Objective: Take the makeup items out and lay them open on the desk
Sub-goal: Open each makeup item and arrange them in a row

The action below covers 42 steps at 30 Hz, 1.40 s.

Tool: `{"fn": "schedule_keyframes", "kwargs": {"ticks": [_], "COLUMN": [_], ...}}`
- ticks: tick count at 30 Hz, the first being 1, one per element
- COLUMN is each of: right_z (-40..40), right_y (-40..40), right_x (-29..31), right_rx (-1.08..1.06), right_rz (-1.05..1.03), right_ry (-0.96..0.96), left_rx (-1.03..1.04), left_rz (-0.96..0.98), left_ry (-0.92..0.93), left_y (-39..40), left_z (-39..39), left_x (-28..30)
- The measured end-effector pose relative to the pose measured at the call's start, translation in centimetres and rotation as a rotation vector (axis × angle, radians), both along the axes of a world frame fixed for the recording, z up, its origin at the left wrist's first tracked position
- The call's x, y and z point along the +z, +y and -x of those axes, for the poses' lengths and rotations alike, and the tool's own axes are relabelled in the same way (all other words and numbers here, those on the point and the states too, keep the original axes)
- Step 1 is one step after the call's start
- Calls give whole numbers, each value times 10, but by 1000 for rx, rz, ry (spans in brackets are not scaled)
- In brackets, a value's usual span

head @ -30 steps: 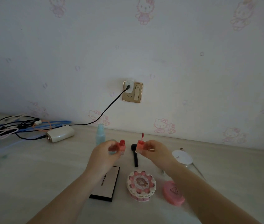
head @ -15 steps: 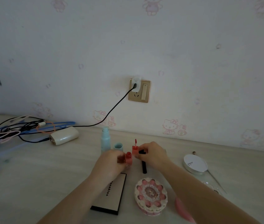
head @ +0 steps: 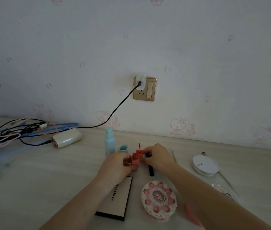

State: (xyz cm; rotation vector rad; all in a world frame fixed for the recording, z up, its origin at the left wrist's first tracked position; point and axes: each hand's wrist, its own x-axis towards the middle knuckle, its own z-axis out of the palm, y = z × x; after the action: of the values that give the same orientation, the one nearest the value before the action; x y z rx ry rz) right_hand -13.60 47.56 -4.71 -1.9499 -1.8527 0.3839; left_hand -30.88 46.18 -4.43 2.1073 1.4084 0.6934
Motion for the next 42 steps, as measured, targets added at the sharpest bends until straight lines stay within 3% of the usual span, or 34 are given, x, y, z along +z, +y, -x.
{"fn": "schedule_keyframes", "kwargs": {"ticks": [7,14,18,21,26,29,36,42], "right_z": [-4,-36,-56,-73,-109,-133,-164,-170], "right_y": [-16,-57,-75,-86,-113,-125,-136,-134], "right_x": [9,48,60,61,48,39,20,11], "right_rx": [12,-29,-63,-107,-219,-299,-391,-410], "right_rz": [-3,-167,-198,-233,-216,-190,-131,-11], "right_ry": [51,232,312,321,327,281,215,90], "left_rx": [19,33,-49,-136,-167,-110,-129,-100], "left_rz": [6,-251,-252,-206,-188,-195,-59,-245], "left_ry": [27,-80,-94,44,613,814,980,958], "left_y": [-7,-32,-46,-50,-39,-26,-9,-8], "left_z": [8,26,-1,-27,-67,-80,-107,-108], "left_x": [7,46,61,57,45,36,22,12]}}
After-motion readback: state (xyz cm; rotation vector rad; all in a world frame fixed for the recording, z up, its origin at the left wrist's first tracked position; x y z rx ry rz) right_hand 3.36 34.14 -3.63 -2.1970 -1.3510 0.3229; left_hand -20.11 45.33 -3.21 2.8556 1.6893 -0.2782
